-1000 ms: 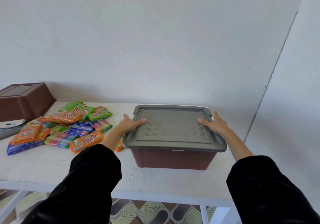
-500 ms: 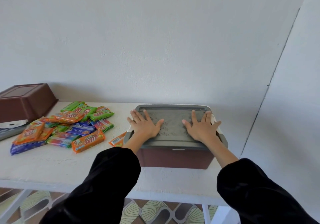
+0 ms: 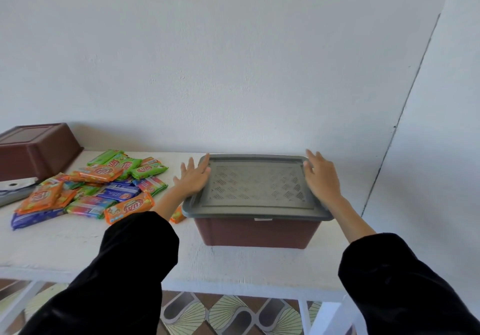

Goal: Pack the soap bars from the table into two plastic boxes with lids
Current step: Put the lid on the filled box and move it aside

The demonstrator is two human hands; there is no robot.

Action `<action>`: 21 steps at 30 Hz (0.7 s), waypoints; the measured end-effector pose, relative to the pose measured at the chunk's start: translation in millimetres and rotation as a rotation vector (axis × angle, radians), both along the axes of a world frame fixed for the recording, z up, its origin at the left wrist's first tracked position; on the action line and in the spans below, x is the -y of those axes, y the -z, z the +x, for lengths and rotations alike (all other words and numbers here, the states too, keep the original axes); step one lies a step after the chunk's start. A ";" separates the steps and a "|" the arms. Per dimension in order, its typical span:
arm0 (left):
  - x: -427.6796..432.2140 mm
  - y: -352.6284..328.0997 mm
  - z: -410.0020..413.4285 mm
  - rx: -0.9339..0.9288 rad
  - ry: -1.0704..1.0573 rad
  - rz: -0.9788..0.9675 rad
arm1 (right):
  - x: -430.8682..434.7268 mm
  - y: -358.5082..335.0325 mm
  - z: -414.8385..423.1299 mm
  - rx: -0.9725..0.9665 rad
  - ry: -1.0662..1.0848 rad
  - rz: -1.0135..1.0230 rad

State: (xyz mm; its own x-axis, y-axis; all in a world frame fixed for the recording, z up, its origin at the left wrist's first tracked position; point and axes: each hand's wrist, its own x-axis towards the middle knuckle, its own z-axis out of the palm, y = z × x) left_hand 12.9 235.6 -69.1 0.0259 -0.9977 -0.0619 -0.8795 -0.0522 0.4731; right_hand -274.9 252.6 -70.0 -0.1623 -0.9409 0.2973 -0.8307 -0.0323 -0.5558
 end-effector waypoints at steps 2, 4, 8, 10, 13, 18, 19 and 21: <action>-0.1 5.9 3.8 -0.207 0.032 0.045 | 7.0 1.6 -8.3 0.150 -0.001 0.230; -2.0 7.0 3.3 -0.416 0.061 0.041 | 11.1 3.3 -12.1 0.386 -0.078 0.411; -6.2 4.0 2.2 -0.629 0.057 0.062 | 11.9 1.9 -15.6 0.571 -0.141 0.436; -3.4 6.6 3.3 -0.636 0.061 0.079 | 10.4 1.4 -19.5 0.686 -0.140 0.431; -0.1 8.1 4.4 -0.529 0.080 0.106 | 13.2 1.9 -19.1 0.615 -0.136 0.439; 3.6 8.4 3.0 -0.090 0.027 0.043 | 9.7 0.4 -7.3 0.398 -0.117 0.437; 3.8 9.1 2.6 0.009 0.021 0.035 | 7.6 0.3 -6.7 0.356 -0.107 0.433; -0.1 9.5 -0.3 0.146 0.011 0.011 | 4.8 -0.3 -5.2 0.298 -0.099 0.423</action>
